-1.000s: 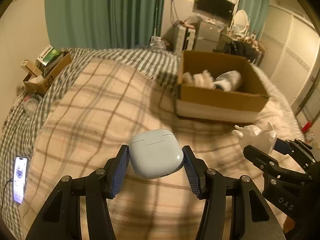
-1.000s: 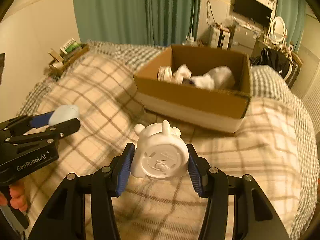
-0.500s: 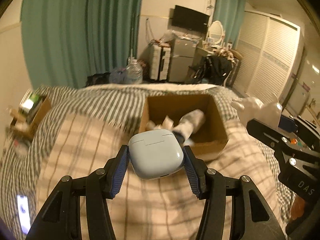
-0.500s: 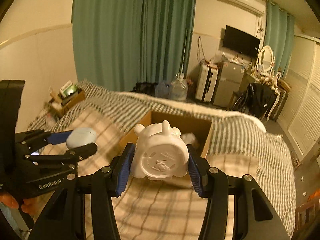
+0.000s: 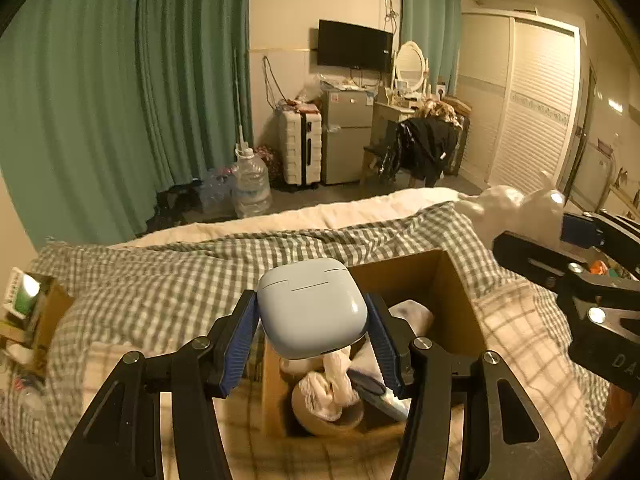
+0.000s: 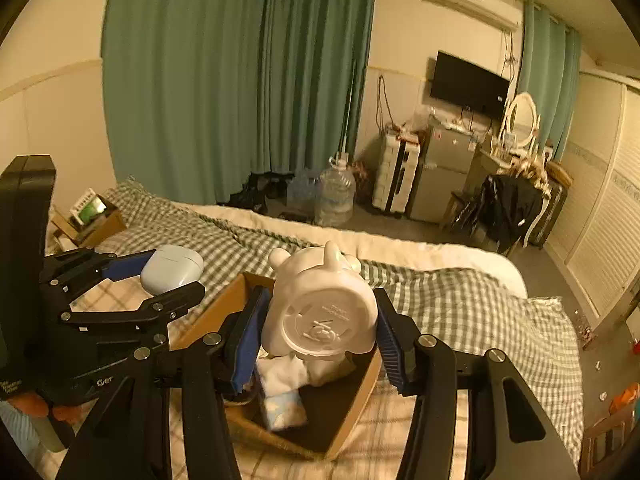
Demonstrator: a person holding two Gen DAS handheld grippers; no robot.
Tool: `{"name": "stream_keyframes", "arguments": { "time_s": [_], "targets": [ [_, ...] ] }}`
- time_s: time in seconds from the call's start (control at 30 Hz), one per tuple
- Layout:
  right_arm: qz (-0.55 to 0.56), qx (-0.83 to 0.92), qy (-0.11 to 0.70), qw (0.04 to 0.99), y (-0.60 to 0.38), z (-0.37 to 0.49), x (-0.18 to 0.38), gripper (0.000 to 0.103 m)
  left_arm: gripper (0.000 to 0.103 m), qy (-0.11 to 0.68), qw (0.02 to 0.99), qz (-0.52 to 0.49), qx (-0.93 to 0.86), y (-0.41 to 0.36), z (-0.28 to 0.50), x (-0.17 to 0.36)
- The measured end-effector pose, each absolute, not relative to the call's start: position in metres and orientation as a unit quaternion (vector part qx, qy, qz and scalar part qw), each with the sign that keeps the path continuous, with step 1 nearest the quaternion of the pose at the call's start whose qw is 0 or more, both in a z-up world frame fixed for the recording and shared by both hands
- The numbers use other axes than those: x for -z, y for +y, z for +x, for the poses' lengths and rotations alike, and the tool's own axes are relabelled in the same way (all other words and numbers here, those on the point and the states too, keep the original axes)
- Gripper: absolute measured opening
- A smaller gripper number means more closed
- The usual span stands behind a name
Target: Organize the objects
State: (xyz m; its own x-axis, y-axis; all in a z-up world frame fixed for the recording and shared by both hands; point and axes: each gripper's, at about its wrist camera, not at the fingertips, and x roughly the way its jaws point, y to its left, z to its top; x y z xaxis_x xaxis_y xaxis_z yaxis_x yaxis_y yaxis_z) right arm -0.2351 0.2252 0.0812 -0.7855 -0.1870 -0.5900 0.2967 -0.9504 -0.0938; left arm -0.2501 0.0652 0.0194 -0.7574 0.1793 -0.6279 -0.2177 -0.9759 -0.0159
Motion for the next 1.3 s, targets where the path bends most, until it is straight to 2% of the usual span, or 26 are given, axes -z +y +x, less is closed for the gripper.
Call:
{"name": "stream_keyframes", "arguments": {
  "time_s": [0.3,0.47,0.57,0.6,0.67,0.93,1.0,1.07,1.23,1.3],
  "targets": [
    [0.355,0.923,0.072,0.13,0.227,-0.29,0.0,0.051,0.055,0.035,0.115,-0.388,-0.914,0.076,-0.299,0.061],
    [0.366,0.919,0.061,0.13,0.234,-0.293,0.019,0.051,0.055,0.029,0.117,-0.404,-0.907,0.08,-0.306,0.076],
    [0.36,0.923,0.048,0.13,0.24,-0.288,0.016,0.051,0.059,0.039,0.12,-0.404,-0.906,0.086,-0.304,0.075],
    [0.357,0.924,0.046,0.131,0.241,-0.286,0.013,0.052,0.062,0.039,0.121,-0.402,-0.907,0.088,-0.303,0.073],
    [0.352,0.926,0.041,0.13,0.244,-0.282,0.007,0.061,0.078,0.039,0.116,-0.39,-0.913,0.089,-0.297,0.064],
    [0.321,0.94,0.037,0.106,0.263,-0.241,-0.05,0.061,0.08,0.03,0.105,-0.356,-0.928,0.08,-0.262,0.01],
    [0.308,0.945,0.038,0.098,0.266,-0.224,-0.07,0.062,0.085,0.03,0.104,-0.339,-0.934,0.076,-0.246,-0.01],
    [0.296,0.95,0.037,0.093,0.269,-0.204,-0.092,0.066,0.094,0.024,0.101,-0.318,-0.942,0.072,-0.229,-0.031],
    [0.265,0.96,0.048,0.074,0.272,-0.153,-0.136,0.075,0.103,0.012,0.096,-0.269,-0.958,0.06,-0.184,-0.082],
    [0.252,0.964,0.051,0.071,0.272,-0.132,-0.147,0.079,0.103,0.012,0.095,-0.248,-0.964,0.054,-0.167,-0.097]
  ]
}}
